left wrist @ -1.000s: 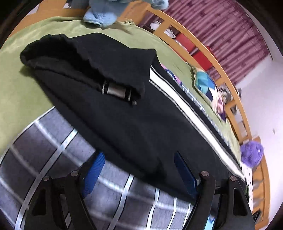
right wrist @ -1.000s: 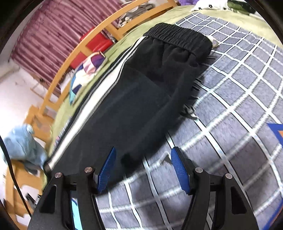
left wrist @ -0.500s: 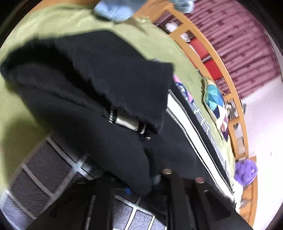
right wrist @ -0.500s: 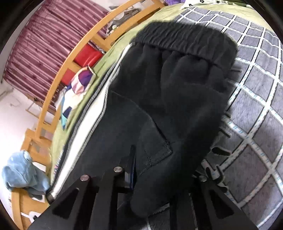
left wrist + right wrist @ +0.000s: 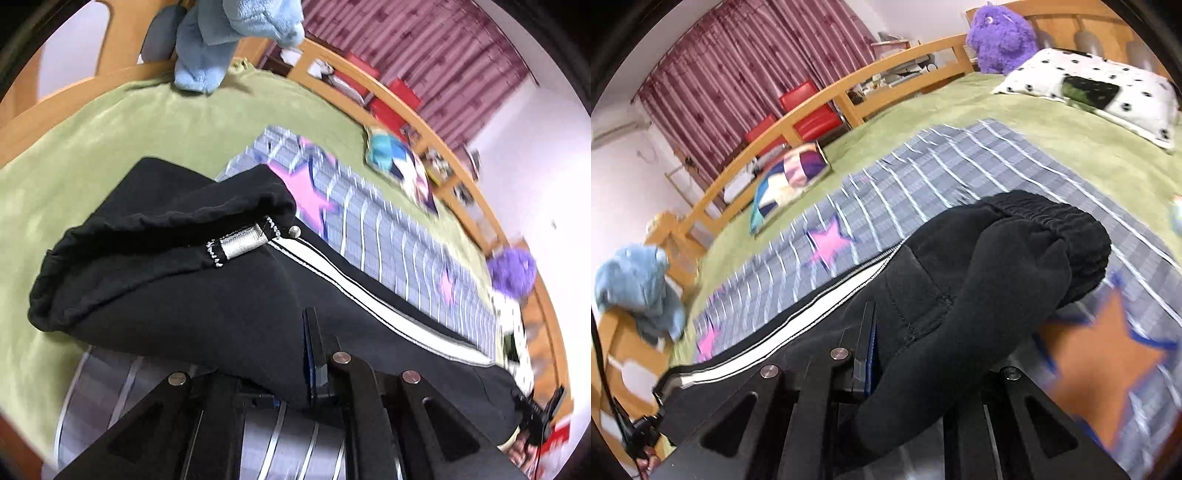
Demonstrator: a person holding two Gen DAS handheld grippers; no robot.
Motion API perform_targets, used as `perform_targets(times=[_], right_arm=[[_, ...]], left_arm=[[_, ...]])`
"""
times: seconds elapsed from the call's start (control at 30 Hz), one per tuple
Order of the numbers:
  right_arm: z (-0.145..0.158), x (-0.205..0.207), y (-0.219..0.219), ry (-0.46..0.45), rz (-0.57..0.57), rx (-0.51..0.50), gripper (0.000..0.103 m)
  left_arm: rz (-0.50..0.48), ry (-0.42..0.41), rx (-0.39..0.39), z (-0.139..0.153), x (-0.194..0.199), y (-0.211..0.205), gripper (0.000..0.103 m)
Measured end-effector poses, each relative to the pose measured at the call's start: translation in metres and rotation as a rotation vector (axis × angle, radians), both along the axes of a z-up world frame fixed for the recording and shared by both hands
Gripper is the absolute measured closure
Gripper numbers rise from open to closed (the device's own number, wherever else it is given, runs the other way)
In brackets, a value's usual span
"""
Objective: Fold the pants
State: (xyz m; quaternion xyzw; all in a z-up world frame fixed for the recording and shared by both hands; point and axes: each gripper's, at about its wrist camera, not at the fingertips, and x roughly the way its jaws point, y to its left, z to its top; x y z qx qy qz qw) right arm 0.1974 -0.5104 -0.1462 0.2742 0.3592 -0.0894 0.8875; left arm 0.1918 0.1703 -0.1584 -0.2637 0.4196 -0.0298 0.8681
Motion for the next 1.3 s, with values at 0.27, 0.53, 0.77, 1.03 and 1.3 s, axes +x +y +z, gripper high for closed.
perform_targets(times=[0.27, 0.53, 0.77, 1.03, 1.3], right_arm=[[-0.072, -0.101, -0.003, 0.182, 0.034, -0.016, 0.085], [-0.072, -0.166, -0.028, 0.074, -0.06, -0.002, 0.042], [-0.099, -0.133, -0.077, 0.002, -0.176, 0.181, 0.034], [-0.051, -0.1, -0.091, -0.128, -0.105, 0.046, 0.067], [-0.087, -0.121, -0.082, 0.135, -0.083, -0.081, 0.052]], left_arm=[[-0.028, 0.076, 0.119, -0.041, -0.048, -0.016, 0.089], [-0.059, 0.088, 0.33, -0.022, -0.087, -0.03, 0.04], [0.037, 0.044, 0.229, -0.01, -0.11, -0.024, 0.039], [0.089, -0.011, 0.352, 0.004, -0.102, -0.029, 0.039], [0.097, 0.025, 0.512, 0.002, -0.052, -0.031, 0.039]])
